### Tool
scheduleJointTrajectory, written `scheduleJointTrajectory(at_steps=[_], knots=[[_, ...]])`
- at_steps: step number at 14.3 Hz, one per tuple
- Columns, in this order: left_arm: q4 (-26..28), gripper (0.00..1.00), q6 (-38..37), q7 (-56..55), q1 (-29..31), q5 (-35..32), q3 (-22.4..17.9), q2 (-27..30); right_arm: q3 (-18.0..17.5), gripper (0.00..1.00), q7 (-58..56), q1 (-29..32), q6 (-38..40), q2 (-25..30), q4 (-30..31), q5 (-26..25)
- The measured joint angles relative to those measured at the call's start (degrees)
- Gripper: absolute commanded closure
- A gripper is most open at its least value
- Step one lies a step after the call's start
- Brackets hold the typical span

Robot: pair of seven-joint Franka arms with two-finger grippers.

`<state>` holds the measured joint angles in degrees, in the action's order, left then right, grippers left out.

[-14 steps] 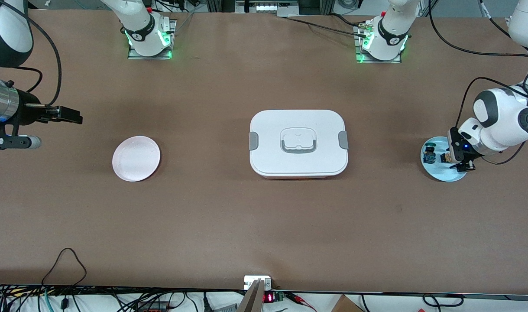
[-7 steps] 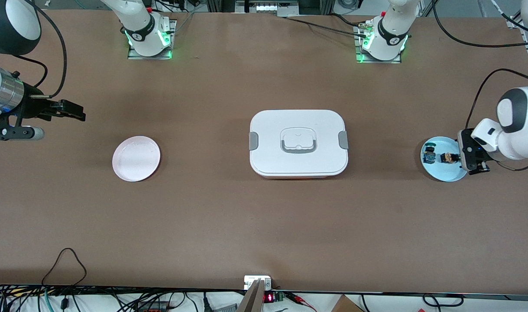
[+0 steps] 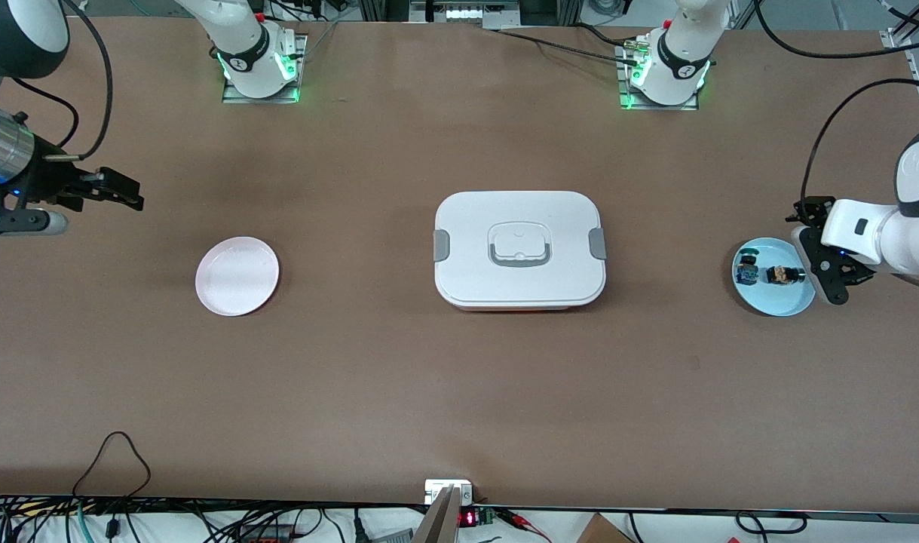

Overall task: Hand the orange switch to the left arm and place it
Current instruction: 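Open the left gripper and raise it away from the blue plate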

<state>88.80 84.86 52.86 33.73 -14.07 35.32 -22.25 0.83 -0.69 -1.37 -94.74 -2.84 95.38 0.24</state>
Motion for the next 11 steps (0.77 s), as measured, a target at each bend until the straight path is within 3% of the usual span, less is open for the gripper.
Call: scheduleJointTrajectory(at_steps=[5, 8, 9, 11], knots=[[-8.9, 0.0, -11.26, -25.14, -7.11, 0.0, 1.11, 0.05, -0.08, 0.0, -0.11, 0.02, 1.09, 0.79, -3.0, -0.04], [-12.27, 0.0, -12.37, -32.38, -10.23, 0.04, 0.12, 0.15, -0.08, 0.0, -0.24, 0.14, 3.61, 0.81, -4.44, -0.06], [-13.29, 0.0, -11.42, -33.66, -12.29, 0.56, -2.19, 0.59, -0.08, 0.0, -0.24, 0.16, 4.97, 0.81, -4.89, -0.05], [-13.72, 0.0, -6.62, -38.09, -18.11, 4.92, -10.55, 3.48, -0.08, 0.0, -0.49, 0.22, 6.54, 0.82, -5.36, -0.05]])
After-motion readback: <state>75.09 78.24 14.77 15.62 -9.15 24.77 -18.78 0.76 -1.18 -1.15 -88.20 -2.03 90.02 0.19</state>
